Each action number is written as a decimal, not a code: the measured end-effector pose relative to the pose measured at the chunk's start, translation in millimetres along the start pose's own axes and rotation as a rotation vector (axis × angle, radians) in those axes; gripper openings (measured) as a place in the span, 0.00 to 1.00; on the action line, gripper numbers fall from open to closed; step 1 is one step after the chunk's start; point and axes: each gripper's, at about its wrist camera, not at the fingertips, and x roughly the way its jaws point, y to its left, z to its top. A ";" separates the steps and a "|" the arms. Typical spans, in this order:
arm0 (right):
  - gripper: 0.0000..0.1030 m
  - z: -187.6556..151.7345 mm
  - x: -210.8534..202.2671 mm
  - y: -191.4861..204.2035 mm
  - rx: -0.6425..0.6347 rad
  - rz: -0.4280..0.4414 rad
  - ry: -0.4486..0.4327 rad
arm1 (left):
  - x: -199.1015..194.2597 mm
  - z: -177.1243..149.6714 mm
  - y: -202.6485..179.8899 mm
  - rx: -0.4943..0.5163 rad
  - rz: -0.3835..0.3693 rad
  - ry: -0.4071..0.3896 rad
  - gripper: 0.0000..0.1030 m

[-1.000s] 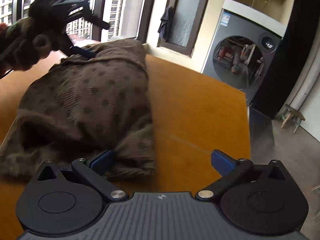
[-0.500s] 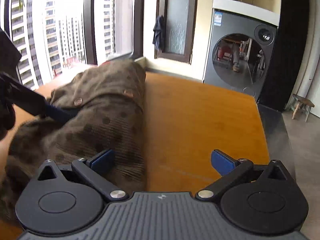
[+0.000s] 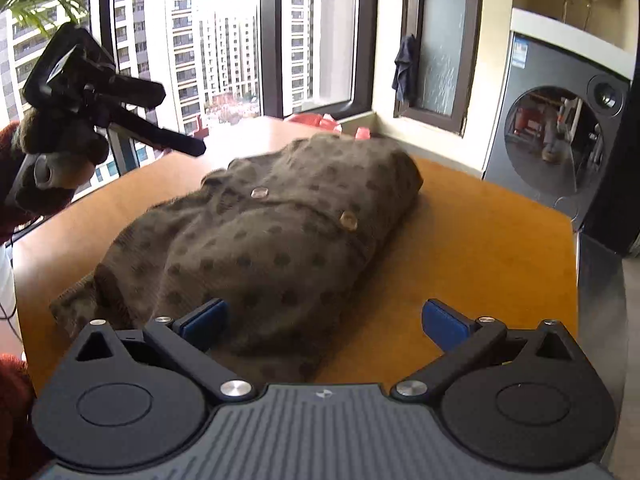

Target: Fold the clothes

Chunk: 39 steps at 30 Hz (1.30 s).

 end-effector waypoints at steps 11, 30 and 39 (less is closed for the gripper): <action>1.00 32.9 114.9 -33.6 0.020 -0.200 0.125 | 34.8 -26.5 27.4 -0.085 0.127 0.038 1.00; 1.00 61.0 134.4 -54.4 0.030 -0.323 0.132 | 31.1 -42.5 14.9 0.018 0.128 0.006 1.00; 1.00 1.9 36.6 6.3 0.049 -0.083 0.099 | 26.2 -41.0 11.3 0.001 0.134 0.019 1.00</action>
